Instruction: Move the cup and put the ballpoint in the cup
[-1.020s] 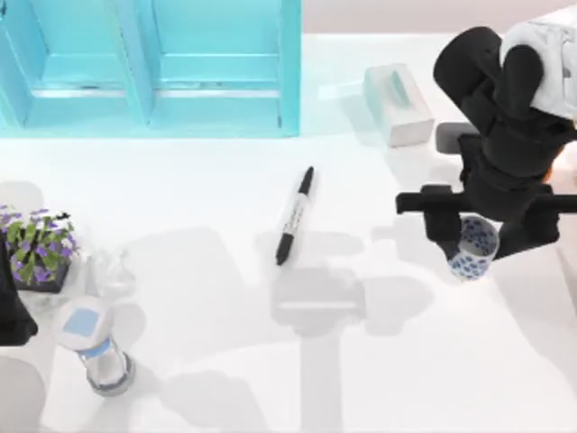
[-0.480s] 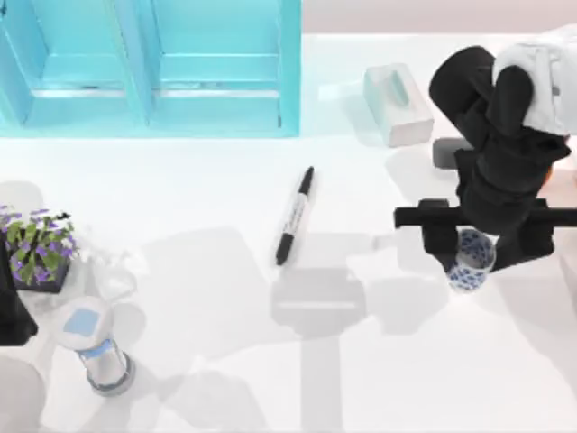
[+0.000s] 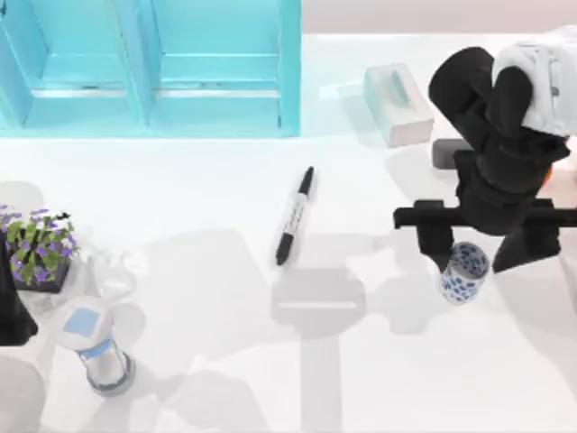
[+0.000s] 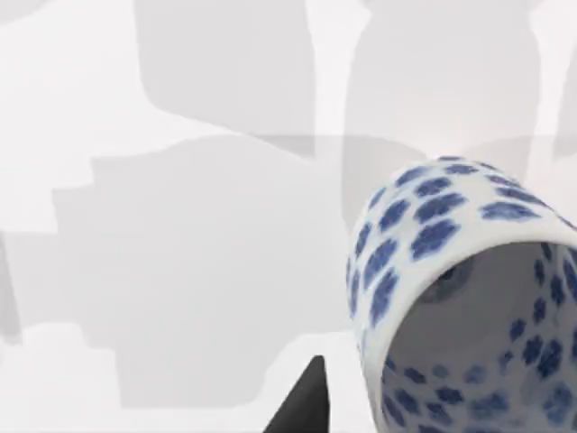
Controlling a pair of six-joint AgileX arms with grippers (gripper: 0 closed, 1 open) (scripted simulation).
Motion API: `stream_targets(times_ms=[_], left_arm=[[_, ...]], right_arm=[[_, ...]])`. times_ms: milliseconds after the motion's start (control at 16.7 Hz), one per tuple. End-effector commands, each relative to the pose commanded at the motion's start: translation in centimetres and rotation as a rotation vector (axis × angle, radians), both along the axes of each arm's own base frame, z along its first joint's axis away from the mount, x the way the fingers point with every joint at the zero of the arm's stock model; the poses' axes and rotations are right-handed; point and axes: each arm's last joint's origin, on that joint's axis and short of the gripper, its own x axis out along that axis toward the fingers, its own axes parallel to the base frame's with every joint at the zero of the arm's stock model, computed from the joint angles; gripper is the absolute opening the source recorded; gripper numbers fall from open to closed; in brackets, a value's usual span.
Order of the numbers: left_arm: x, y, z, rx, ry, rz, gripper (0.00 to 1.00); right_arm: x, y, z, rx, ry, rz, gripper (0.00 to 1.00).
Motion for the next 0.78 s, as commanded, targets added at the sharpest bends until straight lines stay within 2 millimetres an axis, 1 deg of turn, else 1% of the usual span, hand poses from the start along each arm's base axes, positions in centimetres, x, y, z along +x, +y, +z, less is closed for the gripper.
stream_targets(times_ms=[120,180,660,780], left_arm=[[0.0,0.0,0.0,0.0,0.0,0.0,1.0],[0.0,0.0,0.0,0.0,0.0,0.0,1.0],[0.0,0.0,0.0,0.0,0.0,0.0,1.0],[0.0,0.0,0.0,0.0,0.0,0.0,1.0]], right_arm=[[0.0,0.0,0.0,0.0,0.0,0.0,0.98],[0.0,0.0,0.0,0.0,0.0,0.0,1.0],[0.02,-0.05,0.01,0.0,0.0,-0.001,1.0],[0.17,-0.03,0.31,0.0,0.002,-0.005,1.0]])
